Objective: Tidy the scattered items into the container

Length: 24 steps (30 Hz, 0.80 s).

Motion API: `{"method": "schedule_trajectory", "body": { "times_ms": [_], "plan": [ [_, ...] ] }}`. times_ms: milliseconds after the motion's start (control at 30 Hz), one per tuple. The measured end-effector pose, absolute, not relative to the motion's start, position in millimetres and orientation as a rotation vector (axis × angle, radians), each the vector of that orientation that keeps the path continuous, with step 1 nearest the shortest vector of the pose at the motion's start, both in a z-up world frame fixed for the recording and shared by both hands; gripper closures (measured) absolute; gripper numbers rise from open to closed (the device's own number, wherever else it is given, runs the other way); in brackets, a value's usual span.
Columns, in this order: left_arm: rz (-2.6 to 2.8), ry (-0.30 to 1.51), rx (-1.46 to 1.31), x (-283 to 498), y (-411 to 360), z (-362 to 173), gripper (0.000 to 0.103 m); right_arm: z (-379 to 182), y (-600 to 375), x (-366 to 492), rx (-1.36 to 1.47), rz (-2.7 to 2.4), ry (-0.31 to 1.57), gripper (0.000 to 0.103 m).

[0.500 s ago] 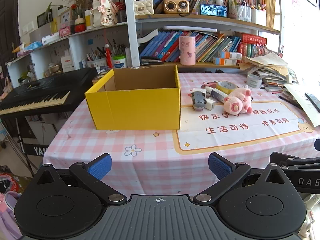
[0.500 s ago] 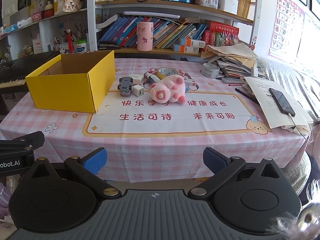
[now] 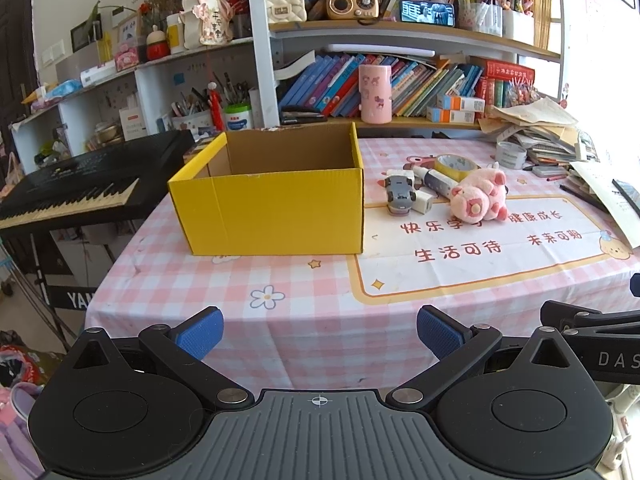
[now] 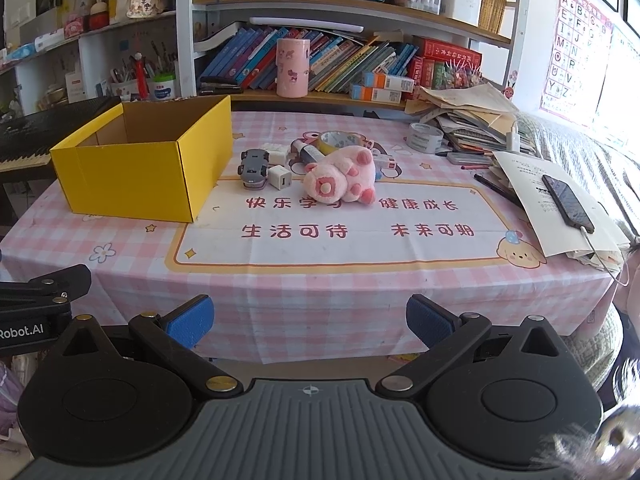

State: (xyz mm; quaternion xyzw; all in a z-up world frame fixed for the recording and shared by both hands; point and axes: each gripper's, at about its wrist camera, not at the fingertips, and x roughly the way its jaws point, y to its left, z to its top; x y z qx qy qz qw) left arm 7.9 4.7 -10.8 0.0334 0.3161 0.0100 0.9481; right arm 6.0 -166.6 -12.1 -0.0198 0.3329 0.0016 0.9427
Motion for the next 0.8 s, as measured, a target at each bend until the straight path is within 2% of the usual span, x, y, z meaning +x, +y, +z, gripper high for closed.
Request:
{"method": "schedule_trajectory", "body": {
  "times_ms": [800],
  "plan": [
    [-0.035,0.665,0.056,17.2,7.5,-8.8,0.000,-8.8,-167.5,10.3,-0.038,-0.008,0.679,0.000]
  ]
}}
